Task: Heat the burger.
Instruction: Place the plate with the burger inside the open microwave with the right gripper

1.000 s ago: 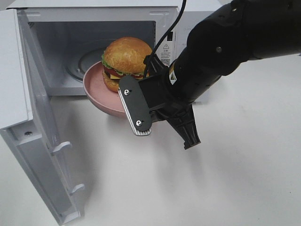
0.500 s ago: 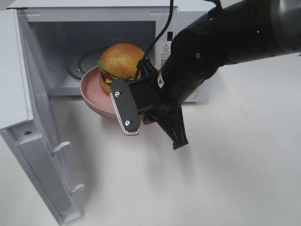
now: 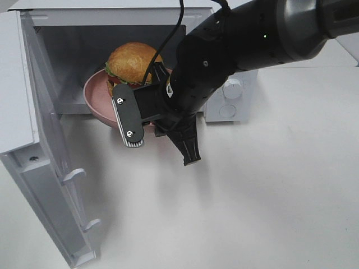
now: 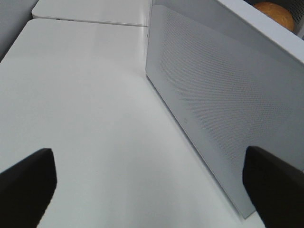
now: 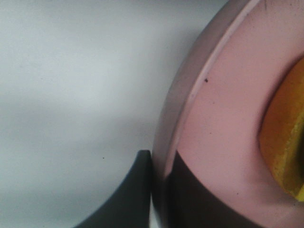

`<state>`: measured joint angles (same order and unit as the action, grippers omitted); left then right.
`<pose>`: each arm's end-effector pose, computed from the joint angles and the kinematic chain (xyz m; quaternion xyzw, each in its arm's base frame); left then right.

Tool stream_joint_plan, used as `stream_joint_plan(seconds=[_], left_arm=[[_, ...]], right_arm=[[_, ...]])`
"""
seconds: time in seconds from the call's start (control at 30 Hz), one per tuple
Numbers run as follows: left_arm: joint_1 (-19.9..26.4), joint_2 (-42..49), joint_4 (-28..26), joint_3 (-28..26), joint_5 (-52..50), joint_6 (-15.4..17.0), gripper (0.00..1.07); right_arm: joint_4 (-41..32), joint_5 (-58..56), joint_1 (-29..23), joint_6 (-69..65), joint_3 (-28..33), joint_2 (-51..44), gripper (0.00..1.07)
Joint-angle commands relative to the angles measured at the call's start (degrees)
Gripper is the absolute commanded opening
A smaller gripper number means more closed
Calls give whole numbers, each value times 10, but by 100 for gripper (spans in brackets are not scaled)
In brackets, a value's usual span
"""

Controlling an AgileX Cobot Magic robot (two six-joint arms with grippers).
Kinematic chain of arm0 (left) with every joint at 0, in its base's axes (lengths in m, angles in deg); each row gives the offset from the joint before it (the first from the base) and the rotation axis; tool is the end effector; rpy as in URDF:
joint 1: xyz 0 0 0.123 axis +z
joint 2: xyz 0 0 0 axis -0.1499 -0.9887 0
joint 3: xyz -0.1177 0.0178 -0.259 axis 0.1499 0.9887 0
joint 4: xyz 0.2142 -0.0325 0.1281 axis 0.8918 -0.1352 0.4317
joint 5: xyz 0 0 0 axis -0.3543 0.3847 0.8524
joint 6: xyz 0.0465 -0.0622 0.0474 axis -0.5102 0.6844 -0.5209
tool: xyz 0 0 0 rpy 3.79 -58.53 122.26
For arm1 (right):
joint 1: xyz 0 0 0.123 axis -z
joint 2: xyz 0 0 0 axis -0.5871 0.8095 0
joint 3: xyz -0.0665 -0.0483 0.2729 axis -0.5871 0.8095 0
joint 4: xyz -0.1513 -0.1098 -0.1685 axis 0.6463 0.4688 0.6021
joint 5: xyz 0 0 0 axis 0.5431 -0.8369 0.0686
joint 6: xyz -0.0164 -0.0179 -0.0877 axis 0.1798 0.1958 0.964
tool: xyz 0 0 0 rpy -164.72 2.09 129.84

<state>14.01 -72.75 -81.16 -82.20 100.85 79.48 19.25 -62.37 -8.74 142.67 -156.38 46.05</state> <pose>-0.0079 -0.0151 0.2823 0.0029 0.8465 -0.0409 0.5308 0.2999 0.2833 0.1794 -0.8098 0.5083 -0.1178 0.2682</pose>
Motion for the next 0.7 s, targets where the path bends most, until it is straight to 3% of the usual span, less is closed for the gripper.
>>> stream_joint_plan(seconds=[0.03, 0.47, 0.7], left_arm=[[1, 5, -4, 1, 1, 3, 100], [1, 5, -4, 1, 1, 3, 100], [1, 5, -4, 1, 1, 3, 100]], right_arm=[[22, 23, 2, -13, -25, 3, 0], [40, 9, 2, -33, -87, 51, 0], [49, -9, 2, -56, -151, 95, 0]])
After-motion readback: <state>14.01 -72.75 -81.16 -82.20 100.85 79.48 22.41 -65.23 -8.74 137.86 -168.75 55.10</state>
